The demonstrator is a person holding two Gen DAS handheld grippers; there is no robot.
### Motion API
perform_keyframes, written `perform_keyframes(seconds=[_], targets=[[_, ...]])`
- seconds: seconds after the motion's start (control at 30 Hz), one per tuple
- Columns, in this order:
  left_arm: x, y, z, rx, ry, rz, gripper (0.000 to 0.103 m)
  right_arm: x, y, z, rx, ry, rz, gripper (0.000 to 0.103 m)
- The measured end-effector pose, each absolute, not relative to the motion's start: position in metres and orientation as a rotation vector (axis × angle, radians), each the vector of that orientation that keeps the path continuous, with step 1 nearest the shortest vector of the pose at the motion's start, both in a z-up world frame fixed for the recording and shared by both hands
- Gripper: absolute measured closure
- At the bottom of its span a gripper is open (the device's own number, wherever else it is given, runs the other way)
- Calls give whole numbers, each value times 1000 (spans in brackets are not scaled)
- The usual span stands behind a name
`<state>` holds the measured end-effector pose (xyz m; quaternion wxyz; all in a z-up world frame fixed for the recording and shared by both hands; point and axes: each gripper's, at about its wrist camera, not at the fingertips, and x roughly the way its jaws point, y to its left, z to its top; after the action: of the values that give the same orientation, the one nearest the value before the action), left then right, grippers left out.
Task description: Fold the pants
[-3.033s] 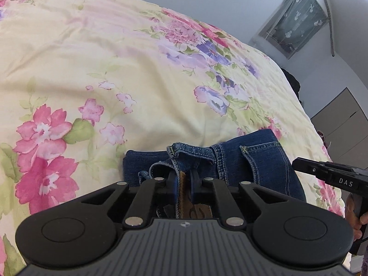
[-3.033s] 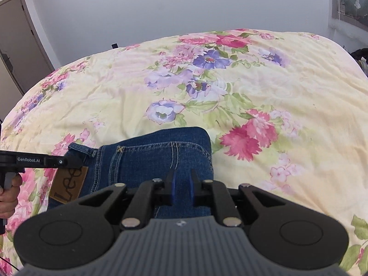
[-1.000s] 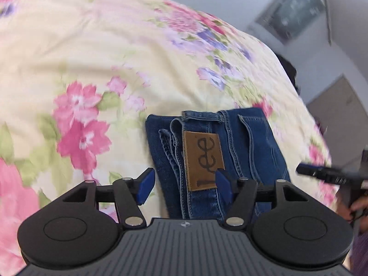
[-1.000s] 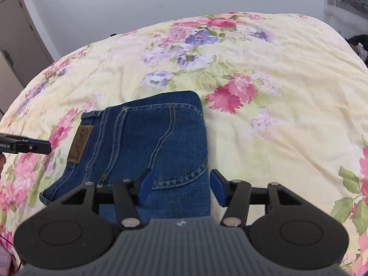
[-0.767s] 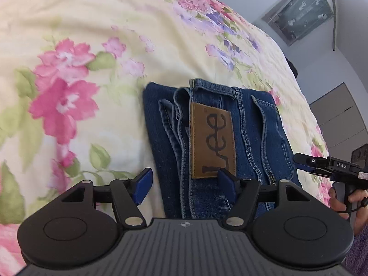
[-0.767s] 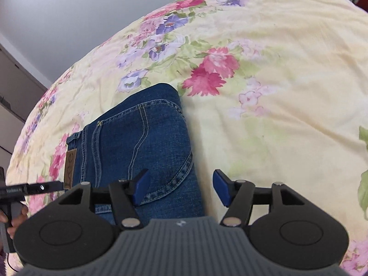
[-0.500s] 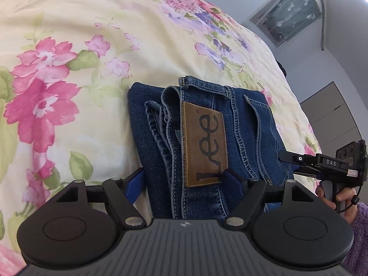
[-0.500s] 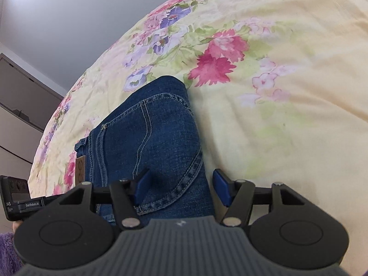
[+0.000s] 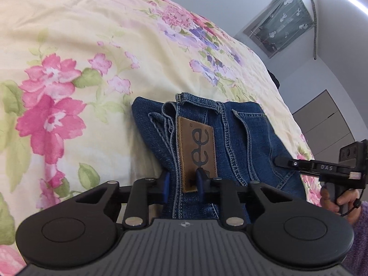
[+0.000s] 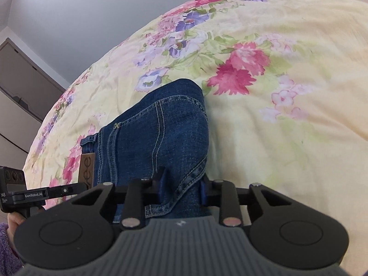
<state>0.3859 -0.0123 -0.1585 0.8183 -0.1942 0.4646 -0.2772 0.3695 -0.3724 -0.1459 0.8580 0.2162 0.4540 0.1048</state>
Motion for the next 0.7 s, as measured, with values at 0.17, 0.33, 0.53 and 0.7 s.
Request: perform_keyframes(seconds=[0.17,0.33,0.53,0.7], targets=[[372,-9,-134,-384,951,-568,82,364,-352,-109,376,931,213,87],[362,23,-89,-325,913,-538,82,353,-316,-69,339,908,255,88],[343,90,-41,-188,904,-441,82,352,-245,-51,389,889,348,88],[330,152,-34,-138,933,-337,82,360,-170,-69,461,891,449,88]])
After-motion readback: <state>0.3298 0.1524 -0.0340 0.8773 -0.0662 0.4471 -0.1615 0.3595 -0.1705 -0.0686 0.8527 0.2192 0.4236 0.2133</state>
